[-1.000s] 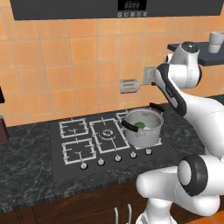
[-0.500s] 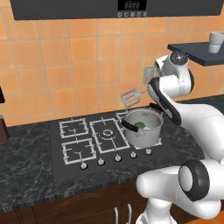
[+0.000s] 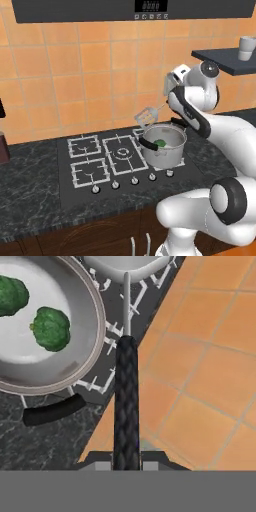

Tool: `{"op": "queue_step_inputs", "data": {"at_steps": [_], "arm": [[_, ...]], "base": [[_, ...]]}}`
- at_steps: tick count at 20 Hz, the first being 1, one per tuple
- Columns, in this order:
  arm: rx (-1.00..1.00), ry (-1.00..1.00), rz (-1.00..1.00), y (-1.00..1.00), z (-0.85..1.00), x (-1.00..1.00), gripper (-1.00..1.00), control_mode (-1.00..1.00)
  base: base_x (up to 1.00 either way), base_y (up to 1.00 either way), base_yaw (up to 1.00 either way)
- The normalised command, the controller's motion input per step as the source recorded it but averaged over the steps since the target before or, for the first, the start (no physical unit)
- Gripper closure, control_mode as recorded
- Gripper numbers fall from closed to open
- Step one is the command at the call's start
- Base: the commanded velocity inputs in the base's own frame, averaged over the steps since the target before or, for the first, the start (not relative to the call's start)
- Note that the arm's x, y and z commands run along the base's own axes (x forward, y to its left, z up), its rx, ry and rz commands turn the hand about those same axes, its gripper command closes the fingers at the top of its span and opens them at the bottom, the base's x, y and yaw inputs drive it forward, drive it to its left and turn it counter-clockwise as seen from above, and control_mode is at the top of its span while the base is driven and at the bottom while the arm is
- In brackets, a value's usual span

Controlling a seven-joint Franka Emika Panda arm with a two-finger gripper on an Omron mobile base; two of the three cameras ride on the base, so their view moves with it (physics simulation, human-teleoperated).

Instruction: Put the broccoli and broccoli in the pot. Retrieve the spatula and lightly stir the vegetables in the pot.

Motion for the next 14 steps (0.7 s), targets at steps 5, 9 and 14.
{"op": "queue_step_inputs", "data": {"at_steps": [5,9,14], "arm": [[-0.07,-0.08,0.15,0.15,0.0,0.3,1.0,-1.0],[-0.03,-0.05,-0.16,0.09,0.01,0.18,1.0,-1.0],[-0.05,-0.19,-0.1,0.0,0.02,0.39,1.0,-1.0]], "base": [[0.0,0.0,0.0],[0.0,0.0,0.0],[0.0,0.0,0.0]]}}
